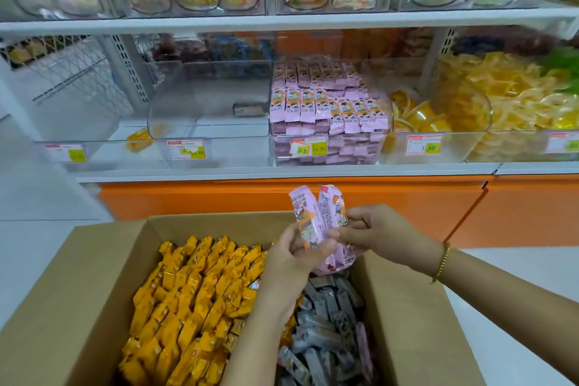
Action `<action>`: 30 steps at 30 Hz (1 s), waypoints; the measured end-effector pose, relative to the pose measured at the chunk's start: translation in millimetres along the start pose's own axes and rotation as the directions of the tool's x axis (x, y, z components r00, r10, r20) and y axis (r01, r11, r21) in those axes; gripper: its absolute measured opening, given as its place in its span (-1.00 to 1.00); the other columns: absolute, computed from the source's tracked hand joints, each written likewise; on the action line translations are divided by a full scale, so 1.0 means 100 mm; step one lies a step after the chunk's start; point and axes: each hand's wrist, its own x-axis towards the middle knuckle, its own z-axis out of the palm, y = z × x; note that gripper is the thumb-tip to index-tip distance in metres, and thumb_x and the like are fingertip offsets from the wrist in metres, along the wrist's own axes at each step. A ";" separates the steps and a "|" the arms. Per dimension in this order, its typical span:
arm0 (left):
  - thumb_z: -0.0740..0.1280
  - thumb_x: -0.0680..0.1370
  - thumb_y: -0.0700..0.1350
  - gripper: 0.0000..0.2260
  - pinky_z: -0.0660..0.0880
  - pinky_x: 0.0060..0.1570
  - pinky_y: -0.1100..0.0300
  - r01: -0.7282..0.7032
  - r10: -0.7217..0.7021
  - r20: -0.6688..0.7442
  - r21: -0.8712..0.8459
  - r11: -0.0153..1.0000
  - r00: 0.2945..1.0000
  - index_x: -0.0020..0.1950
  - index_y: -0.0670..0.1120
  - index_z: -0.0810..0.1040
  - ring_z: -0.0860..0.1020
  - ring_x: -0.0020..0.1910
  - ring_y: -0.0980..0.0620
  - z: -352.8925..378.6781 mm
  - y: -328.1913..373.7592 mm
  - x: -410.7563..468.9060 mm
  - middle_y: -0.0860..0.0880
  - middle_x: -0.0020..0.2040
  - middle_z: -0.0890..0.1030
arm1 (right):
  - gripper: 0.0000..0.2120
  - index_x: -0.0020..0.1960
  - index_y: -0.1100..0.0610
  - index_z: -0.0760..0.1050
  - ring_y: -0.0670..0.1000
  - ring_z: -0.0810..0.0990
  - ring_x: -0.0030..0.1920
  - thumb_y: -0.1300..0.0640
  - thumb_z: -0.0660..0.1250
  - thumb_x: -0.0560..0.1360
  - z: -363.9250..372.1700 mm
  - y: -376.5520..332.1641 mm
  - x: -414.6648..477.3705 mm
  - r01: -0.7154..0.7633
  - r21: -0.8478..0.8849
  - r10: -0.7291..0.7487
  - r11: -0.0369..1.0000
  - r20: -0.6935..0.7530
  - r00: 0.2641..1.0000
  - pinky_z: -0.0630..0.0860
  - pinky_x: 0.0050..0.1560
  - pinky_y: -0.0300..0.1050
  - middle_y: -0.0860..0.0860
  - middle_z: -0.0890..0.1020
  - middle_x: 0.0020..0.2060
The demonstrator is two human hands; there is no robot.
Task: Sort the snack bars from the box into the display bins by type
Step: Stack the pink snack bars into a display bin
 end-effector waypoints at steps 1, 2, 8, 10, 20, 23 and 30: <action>0.47 0.43 -0.17 -0.67 0.52 -0.23 0.35 -0.045 0.046 -0.019 0.066 0.997 0.999 0.12 0.08 0.50 0.61 -0.22 0.23 0.02 0.00 0.00 0.20 -0.15 0.68 | -0.55 -0.40 0.18 0.28 -0.03 0.26 -0.44 -0.11 0.41 0.31 0.01 0.01 0.00 0.006 -0.021 -0.006 1.000 0.002 1.000 0.52 -0.31 -0.15 0.00 0.19 -0.51; 0.49 0.42 -0.17 -0.64 0.52 -0.24 0.36 -0.085 0.089 -0.030 0.108 0.991 0.996 0.14 0.07 0.49 0.63 -0.18 0.22 0.03 0.00 0.00 0.18 -0.13 0.68 | -0.59 -0.42 0.17 0.34 -0.02 0.28 -0.43 -0.12 0.41 0.33 0.02 0.03 0.00 0.011 -0.027 -0.011 1.000 0.003 1.000 0.52 -0.31 -0.13 0.04 0.22 -0.51; 0.40 0.49 -0.16 -0.59 0.51 -0.16 0.39 -0.137 0.131 0.042 0.173 0.975 0.990 0.29 0.10 0.42 0.61 -0.04 0.27 0.07 0.05 0.03 0.11 0.07 0.65 | -0.39 -0.19 0.35 0.50 0.15 0.48 -0.37 -0.26 0.43 0.34 -0.01 0.08 0.03 0.039 -0.046 -0.043 0.998 -0.090 0.995 0.57 -0.23 0.06 0.31 0.50 -0.38; 0.38 0.52 -0.13 -0.54 0.53 -0.18 0.36 -0.075 0.052 0.102 0.237 0.969 0.993 0.35 0.18 0.34 0.59 -0.06 0.32 0.03 0.06 0.05 0.17 0.10 0.59 | -0.60 -0.24 0.25 0.49 0.08 0.41 -0.38 -0.11 0.41 0.43 -0.09 0.11 0.06 0.074 -0.151 -0.109 0.986 -0.237 0.965 0.48 -0.26 0.03 0.14 0.45 -0.45; 0.57 0.32 -0.11 -0.75 0.58 -0.13 0.20 0.079 -0.138 0.088 0.481 0.873 0.986 -0.03 -0.03 0.68 0.64 -0.21 0.12 -0.20 0.23 0.25 0.07 -0.14 0.70 | -0.61 0.17 0.00 0.52 -0.10 0.51 -0.02 -0.11 0.45 0.40 -0.25 -0.09 -0.04 0.194 -0.589 -0.263 0.785 -0.033 0.964 0.44 -0.02 -0.19 -0.14 0.60 0.01; 0.54 0.35 -0.16 -0.74 0.62 -0.11 0.14 0.111 -0.132 0.037 0.349 0.930 0.991 0.01 -0.07 0.65 0.67 -0.15 0.06 -0.14 0.27 0.26 0.01 -0.12 0.71 | -0.58 0.27 -0.02 0.51 -0.06 0.49 0.08 -0.12 0.39 0.45 -0.18 -0.11 -0.04 0.231 -0.618 -0.294 0.752 0.000 0.956 0.41 0.05 -0.18 -0.12 0.61 0.09; 0.44 0.44 -0.09 -0.81 0.60 -0.25 0.24 0.148 -0.146 -0.044 0.033 0.988 0.988 -0.01 -0.12 0.56 0.69 -0.19 -0.06 -0.04 0.40 0.32 0.05 -0.23 0.71 | -0.16 0.56 -0.07 -0.03 -0.04 0.22 0.35 -0.15 0.37 0.45 -0.17 -0.18 -0.09 0.269 -0.778 -0.312 0.568 0.099 0.945 0.36 0.30 -0.16 -0.06 0.21 0.41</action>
